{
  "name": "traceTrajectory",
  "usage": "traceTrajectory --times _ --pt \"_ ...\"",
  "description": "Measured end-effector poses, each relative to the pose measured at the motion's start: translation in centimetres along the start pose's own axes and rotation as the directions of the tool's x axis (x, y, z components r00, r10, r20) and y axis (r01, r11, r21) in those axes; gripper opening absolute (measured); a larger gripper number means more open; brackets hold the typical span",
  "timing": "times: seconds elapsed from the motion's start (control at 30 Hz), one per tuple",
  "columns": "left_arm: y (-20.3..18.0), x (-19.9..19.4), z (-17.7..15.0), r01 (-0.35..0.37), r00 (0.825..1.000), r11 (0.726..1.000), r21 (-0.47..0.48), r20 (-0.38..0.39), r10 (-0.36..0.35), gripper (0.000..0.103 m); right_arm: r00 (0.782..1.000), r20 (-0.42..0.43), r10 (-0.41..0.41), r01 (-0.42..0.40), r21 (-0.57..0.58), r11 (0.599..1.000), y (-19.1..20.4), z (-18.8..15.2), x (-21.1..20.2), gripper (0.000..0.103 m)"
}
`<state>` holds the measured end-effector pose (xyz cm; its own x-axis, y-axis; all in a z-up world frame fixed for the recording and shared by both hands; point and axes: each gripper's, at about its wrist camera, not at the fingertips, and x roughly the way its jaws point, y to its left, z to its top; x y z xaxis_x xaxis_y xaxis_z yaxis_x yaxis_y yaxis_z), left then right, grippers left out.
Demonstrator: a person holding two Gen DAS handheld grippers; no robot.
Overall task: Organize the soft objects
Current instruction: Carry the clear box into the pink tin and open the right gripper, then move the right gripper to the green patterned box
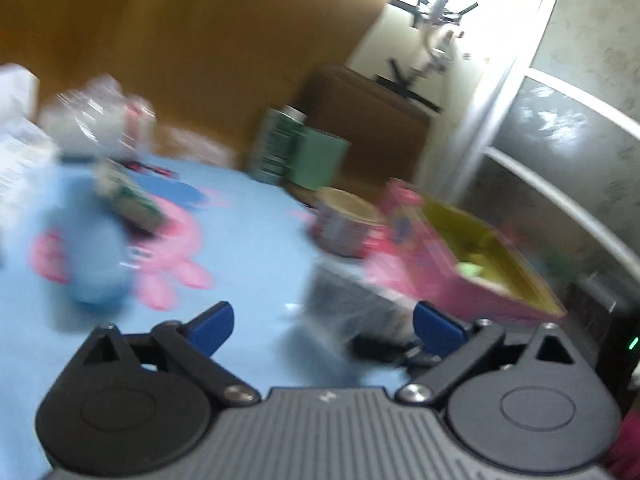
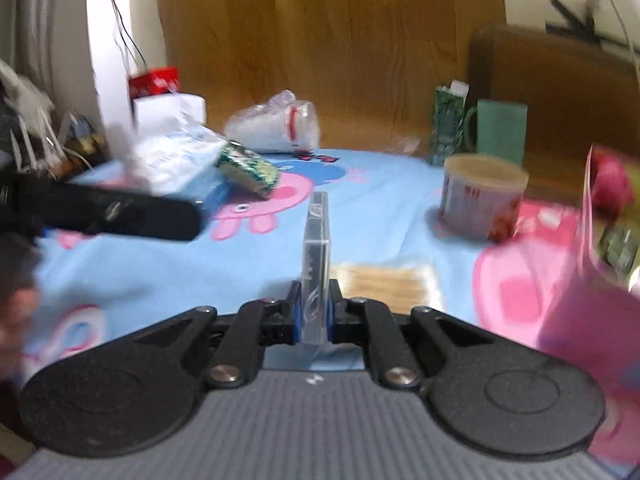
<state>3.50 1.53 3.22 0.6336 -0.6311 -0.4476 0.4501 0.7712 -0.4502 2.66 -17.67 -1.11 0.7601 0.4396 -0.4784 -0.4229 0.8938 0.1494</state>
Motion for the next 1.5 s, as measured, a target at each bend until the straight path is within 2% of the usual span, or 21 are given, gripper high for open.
traceTrajectory --times 0.1,0.17,0.23,0.3,0.4,0.5,0.53,0.57,0.67,0.7,0.73,0.77,0.83,1.0,1.07,1.13,1.17,1.2,1.3,1.4,1.5 --pt "-0.4 1.6 0.6 0.090 0.995 0.991 -0.098 -0.044 -0.095 0.099 0.995 0.055 0.088 -0.094 0.122 0.988 -1.7 -0.2 -1.4 0.014" --pt "-1.1 2.6 1.2 0.144 0.986 0.981 -0.133 -0.061 -0.153 0.083 0.988 0.104 0.117 -0.134 0.173 0.976 -2.5 -0.2 -2.3 0.014" --pt "-2.6 3.6 1.8 0.178 0.979 0.979 -0.100 -0.084 -0.187 0.061 0.984 0.140 0.106 -0.131 0.178 0.975 -2.6 0.0 -3.1 0.014" --pt "-4.7 4.9 2.5 0.172 0.980 0.985 -0.035 -0.094 -0.174 0.060 0.981 0.170 0.091 -0.123 0.187 0.975 -3.0 0.2 -3.7 0.014" --pt "-7.5 6.3 3.2 0.182 0.979 0.982 0.057 -0.104 -0.175 0.062 0.976 0.209 0.062 -0.105 0.205 0.973 -4.3 0.4 -5.0 0.014" --pt "-8.8 7.2 3.9 0.200 0.977 0.976 0.080 -0.090 -0.193 0.083 0.971 0.238 0.038 -0.103 0.269 0.958 -6.8 1.0 -6.7 0.014" --pt "-8.9 7.5 4.1 0.210 0.975 0.975 0.076 -0.084 -0.204 0.085 0.966 0.256 0.031 -0.110 0.300 0.948 -7.9 1.1 -7.5 0.014" --pt "-8.9 7.9 4.2 0.232 0.970 0.971 0.056 -0.090 -0.227 0.086 0.960 0.279 0.027 -0.123 0.335 0.934 -9.1 1.2 -8.3 0.014" --pt "-8.6 10.2 4.3 0.341 0.928 0.937 -0.075 -0.135 -0.348 0.095 0.939 0.343 -0.005 -0.154 0.433 0.888 -12.6 1.0 -10.5 0.014" --pt "-8.8 11.1 4.3 0.362 0.915 0.926 -0.108 -0.149 -0.375 0.089 0.932 0.361 -0.007 -0.174 0.466 0.867 -13.6 0.8 -11.0 0.014" --pt "-9.1 12.2 4.3 0.385 0.899 0.913 -0.133 -0.167 -0.404 0.069 0.924 0.382 -0.005 -0.203 0.502 0.841 -14.8 0.4 -11.5 0.014" --pt "-9.7 13.5 4.3 0.407 0.881 0.901 -0.151 -0.195 -0.431 0.064 0.916 0.400 -0.008 -0.225 0.531 0.817 -15.8 0.1 -11.8 0.014" --pt "-11.2 15.3 4.4 0.394 0.884 0.911 -0.124 -0.221 -0.412 0.047 0.902 0.428 -0.049 -0.226 0.567 0.792 -17.2 -0.6 -12.6 0.014" --pt "-14.6 19.9 5.5 0.410 0.860 0.906 -0.107 -0.286 -0.423 0.040 0.873 0.453 -0.182 -0.168 0.629 0.759 -20.0 -1.9 -15.1 0.015" --pt "-16.2 21.5 5.9 0.411 0.863 0.909 -0.068 -0.293 -0.412 0.040 0.867 0.438 -0.239 -0.127 0.657 0.743 -21.5 -2.0 -15.7 0.015" --pt "-17.5 22.7 6.1 0.382 0.882 0.924 -0.030 -0.286 -0.374 0.049 0.856 0.390 -0.339 -0.030 0.693 0.721 -22.6 -2.0 -15.8 0.024" --pt "-18.0 23.3 6.2 0.359 0.894 0.933 -0.017 -0.281 -0.349 0.052 0.844 0.354 -0.403 0.031 0.717 0.696 -23.1 -2.0 -15.7 0.033" --pt "-18.2 23.7 6.2 0.345 0.900 0.939 -0.014 -0.278 -0.335 0.053 0.834 0.317 -0.452 0.078 0.743 0.665 -23.7 -2.0 -15.7 0.053" --pt "-17.8 23.3 5.9 0.345 0.900 0.938 -0.036 -0.271 -0.342 0.053 0.777 0.282 -0.563 0.137 0.796 0.589 -24.6 -2.8 -16.3 0.058" --pt "-17.2 21.5 5.5 0.318 0.919 0.948 0.012 -0.250 -0.305 0.059 0.724 0.285 -0.628 0.220 0.768 0.602 -23.6 -3.1 -17.2 0.057" --pt "-16.0 18.9 5.1 0.293 0.936 0.954 0.061 -0.222 -0.273 0.060 0.717 0.305 -0.626 0.250 0.727 0.640 -22.2 -3.0 -17.5 0.057"
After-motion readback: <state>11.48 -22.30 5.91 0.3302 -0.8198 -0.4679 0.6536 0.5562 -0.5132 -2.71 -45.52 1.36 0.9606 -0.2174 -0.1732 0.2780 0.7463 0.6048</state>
